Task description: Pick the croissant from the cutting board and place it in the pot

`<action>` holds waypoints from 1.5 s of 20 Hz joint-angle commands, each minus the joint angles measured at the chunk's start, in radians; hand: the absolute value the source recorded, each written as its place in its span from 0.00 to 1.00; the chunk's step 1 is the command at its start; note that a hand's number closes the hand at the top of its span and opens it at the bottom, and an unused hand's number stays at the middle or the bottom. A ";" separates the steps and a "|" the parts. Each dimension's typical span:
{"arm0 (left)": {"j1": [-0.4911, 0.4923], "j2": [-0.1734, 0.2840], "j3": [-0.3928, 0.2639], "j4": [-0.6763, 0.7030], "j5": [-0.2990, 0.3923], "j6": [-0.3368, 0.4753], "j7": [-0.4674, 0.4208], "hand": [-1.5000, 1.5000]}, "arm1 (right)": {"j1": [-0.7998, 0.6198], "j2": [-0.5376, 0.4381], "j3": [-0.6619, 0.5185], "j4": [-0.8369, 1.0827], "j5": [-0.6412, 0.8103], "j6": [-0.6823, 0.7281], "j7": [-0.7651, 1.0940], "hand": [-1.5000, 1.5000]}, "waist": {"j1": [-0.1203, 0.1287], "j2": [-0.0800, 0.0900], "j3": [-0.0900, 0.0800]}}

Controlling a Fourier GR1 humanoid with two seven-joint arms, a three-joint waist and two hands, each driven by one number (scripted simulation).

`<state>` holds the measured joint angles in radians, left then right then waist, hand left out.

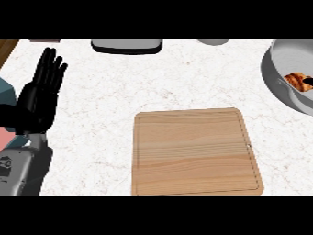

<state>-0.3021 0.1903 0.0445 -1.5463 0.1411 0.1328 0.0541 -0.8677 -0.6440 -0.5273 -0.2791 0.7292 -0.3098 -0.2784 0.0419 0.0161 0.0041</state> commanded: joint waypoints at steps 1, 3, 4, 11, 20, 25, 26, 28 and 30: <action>0.050 0.014 0.015 0.010 0.010 -0.035 -0.049 0.50 | -0.025 0.009 -0.080 -0.003 -0.094 0.005 -0.093 0.00 | 0.000 0.000 -0.001; 0.006 0.018 0.025 0.023 0.005 -0.018 -0.020 0.50 | -0.046 0.003 -0.122 -0.021 -0.147 0.018 -0.052 0.00 | -0.023 -0.009 -0.002; -0.029 0.059 0.054 0.031 0.037 -0.052 0.018 0.50 | -0.046 0.006 -0.138 0.011 -0.156 -0.004 -0.059 0.00 | -0.006 0.000 -0.001; 0.019 0.032 0.045 -0.013 0.026 -0.035 -0.005 0.50 | -0.002 -0.068 -0.277 0.005 -0.319 0.061 -0.129 0.00 | -0.013 -0.005 -0.001; 0.010 0.012 0.033 0.016 0.006 -0.025 -0.007 0.50 | 0.182 -0.199 -0.403 0.031 -0.466 0.229 -0.320 0.00 | -0.023 -0.003 0.001; -0.004 0.035 0.062 0.003 0.040 -0.052 0.014 0.50 | 0.248 -0.284 -0.434 0.059 -0.507 0.296 -0.328 0.00 | -0.021 -0.003 0.001; -0.019 0.009 0.029 0.003 0.001 -0.011 0.041 0.50 | 0.233 -0.285 -0.433 0.058 -0.515 0.296 -0.318 0.00 | -0.022 -0.004 0.001; 0.017 0.021 0.043 0.012 -0.002 -0.035 -0.022 0.50 | 0.245 -0.276 -0.431 0.066 -0.519 0.282 -0.341 0.00 | -0.015 -0.003 0.001; -0.011 0.013 0.044 0.003 0.000 -0.018 0.008 0.50 | 0.269 -0.269 -0.433 0.072 -0.526 0.275 -0.366 0.00 | -0.013 -0.002 0.001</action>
<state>-0.2984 0.2095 0.0878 -1.5379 0.1471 0.1009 0.0480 -0.6277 -0.9009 -0.9495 -0.2200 0.2231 -0.0371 -0.6150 0.0240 0.0127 0.0047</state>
